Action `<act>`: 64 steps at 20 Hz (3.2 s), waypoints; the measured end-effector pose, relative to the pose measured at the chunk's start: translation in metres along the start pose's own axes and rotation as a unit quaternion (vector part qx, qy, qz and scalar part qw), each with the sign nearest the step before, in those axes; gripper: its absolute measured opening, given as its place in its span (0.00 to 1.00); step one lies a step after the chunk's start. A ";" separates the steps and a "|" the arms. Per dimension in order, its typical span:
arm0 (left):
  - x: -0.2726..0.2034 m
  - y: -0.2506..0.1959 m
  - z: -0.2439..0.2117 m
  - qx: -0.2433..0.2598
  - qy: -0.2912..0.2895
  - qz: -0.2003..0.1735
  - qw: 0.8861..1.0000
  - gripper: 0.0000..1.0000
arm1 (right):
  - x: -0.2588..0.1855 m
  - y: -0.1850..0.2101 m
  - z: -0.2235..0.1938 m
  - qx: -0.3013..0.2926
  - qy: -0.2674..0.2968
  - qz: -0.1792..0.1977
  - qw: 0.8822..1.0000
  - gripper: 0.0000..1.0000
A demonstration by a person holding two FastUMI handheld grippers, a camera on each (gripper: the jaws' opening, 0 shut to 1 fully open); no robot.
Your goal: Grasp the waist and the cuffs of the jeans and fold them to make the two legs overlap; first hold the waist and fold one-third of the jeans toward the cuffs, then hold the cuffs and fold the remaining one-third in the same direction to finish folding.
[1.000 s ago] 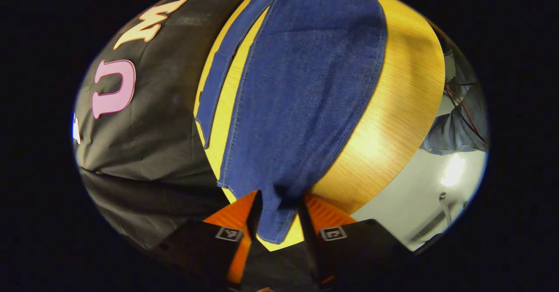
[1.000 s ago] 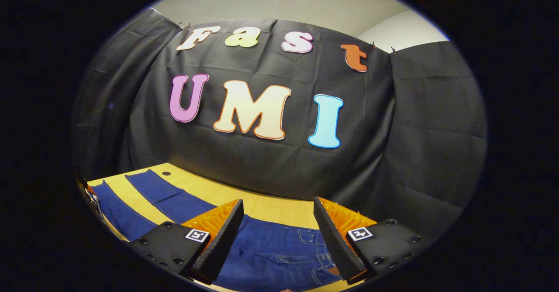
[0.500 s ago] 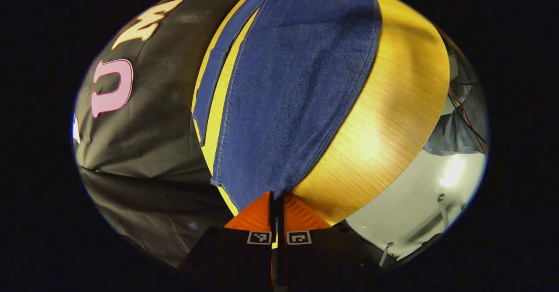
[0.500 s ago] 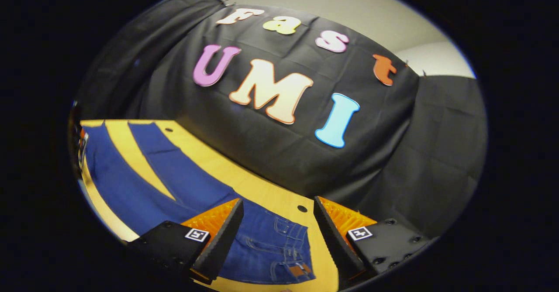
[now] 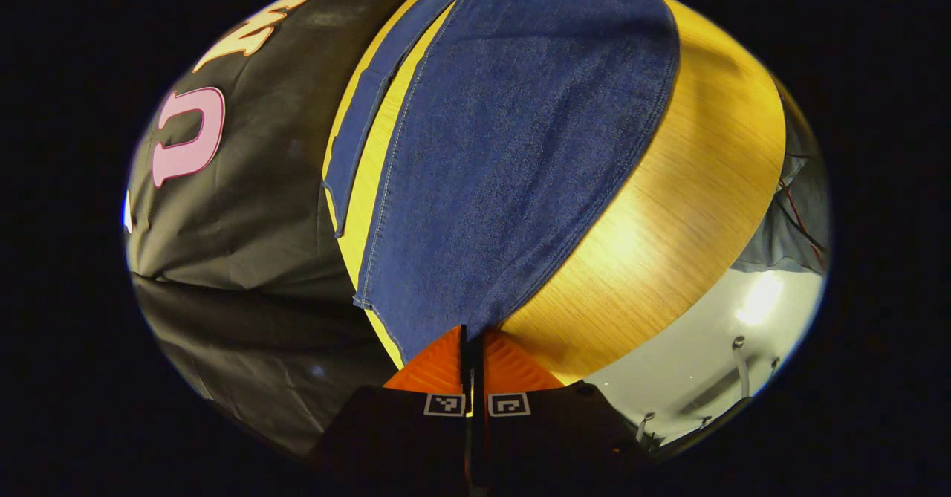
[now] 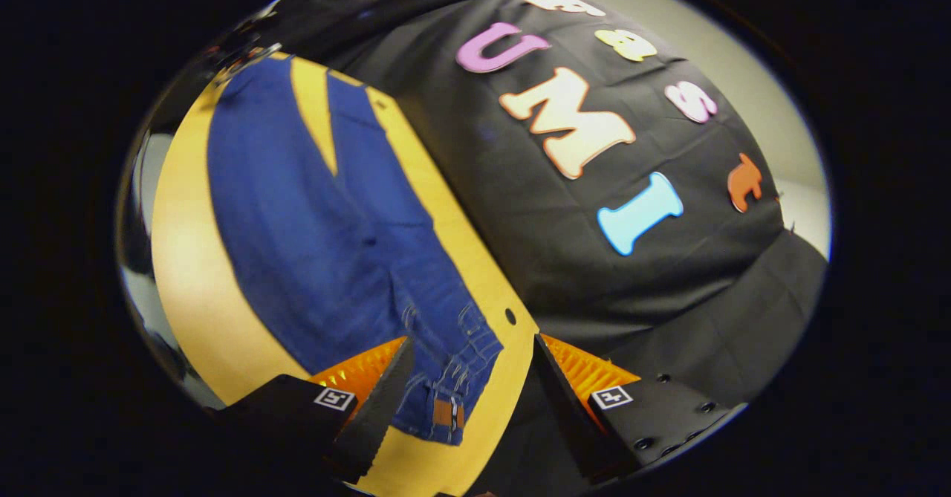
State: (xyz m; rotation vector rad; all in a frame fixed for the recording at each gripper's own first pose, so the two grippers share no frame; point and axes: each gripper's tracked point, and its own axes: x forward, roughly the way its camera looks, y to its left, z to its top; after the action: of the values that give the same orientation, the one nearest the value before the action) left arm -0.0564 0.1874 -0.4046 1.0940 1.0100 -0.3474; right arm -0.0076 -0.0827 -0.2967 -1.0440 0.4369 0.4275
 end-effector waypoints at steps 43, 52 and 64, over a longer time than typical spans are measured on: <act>-0.043 0.041 0.053 -0.165 -0.039 0.056 0.984 0.00 | 0.070 -0.038 0.013 0.018 0.130 -0.064 0.989 0.05; -0.042 0.042 0.056 -0.145 -0.064 0.052 0.986 0.00 | 0.140 -0.075 0.029 0.032 0.139 -0.066 0.988 0.04; -0.051 0.035 0.083 -0.166 -0.113 -0.009 0.980 0.00 | 0.255 -0.070 0.010 0.074 0.199 -0.090 0.973 0.05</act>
State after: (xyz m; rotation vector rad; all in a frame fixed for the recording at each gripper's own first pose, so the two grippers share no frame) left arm -0.0180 0.1201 -0.3355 0.7263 0.8391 -0.2966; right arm 0.2434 -0.0712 -0.3780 -1.0138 0.7130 0.0189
